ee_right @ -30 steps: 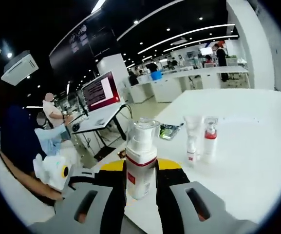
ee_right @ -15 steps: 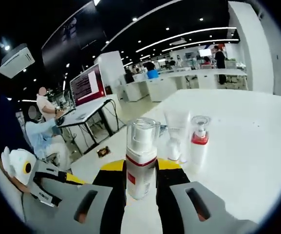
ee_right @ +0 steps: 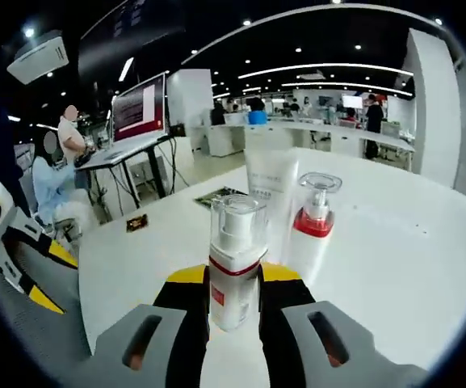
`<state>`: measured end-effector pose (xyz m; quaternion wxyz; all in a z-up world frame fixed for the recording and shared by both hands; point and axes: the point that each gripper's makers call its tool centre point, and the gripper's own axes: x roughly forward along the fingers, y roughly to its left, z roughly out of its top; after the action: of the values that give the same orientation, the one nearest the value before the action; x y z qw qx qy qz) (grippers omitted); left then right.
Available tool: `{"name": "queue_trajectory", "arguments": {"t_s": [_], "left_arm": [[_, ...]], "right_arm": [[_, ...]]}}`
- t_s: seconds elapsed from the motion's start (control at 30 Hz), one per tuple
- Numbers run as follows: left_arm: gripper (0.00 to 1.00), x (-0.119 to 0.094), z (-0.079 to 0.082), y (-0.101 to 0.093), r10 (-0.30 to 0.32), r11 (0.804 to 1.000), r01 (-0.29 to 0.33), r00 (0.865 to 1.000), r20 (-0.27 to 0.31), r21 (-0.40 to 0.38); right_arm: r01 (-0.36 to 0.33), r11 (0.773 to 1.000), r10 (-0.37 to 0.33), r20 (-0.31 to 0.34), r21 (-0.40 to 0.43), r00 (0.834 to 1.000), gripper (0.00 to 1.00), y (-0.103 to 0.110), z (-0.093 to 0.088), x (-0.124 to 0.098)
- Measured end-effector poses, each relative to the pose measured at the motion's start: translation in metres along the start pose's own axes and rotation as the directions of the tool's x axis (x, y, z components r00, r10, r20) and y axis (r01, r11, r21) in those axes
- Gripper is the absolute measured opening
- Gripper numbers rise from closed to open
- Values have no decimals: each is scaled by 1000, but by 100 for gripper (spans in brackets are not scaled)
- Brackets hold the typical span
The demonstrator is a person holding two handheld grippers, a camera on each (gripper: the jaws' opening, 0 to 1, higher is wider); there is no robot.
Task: Arrange the skincare products in the storage area until every visible bottle or jar stands upright without overlapping.
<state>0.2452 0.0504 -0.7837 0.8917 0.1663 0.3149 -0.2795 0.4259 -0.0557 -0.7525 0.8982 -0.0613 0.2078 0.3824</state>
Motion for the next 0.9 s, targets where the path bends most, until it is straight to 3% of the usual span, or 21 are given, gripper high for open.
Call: {"name": "queue_trajectory", "arguments": {"t_s": [0.1, 0.17, 0.33, 0.53, 0.9], "left_arm": [[38, 1, -3, -3, -10, 1000, 10, 1000, -8, 26], [35, 0, -7, 0, -10, 1000, 10, 1000, -22, -13], [35, 1, -13, -2, -21, 1000, 21, 999, -37, -8], [33, 1, -18, 1, -23, 999, 21, 998, -52, -38], [30, 0, -22, 0, -20, 1000, 19, 998, -67, -20]], "right_arm": [[24, 999, -23, 34, -24, 999, 20, -12, -1, 6], [25, 999, -24, 50, -23, 998, 20, -16, -5, 9], [36, 991, -27, 79, -127, 997, 20, -20, -3, 14], [40, 989, -27, 94, -139, 995, 20, -24, -10, 16], [30, 987, -17, 82, -159, 997, 20, -31, -30, 20]]}}
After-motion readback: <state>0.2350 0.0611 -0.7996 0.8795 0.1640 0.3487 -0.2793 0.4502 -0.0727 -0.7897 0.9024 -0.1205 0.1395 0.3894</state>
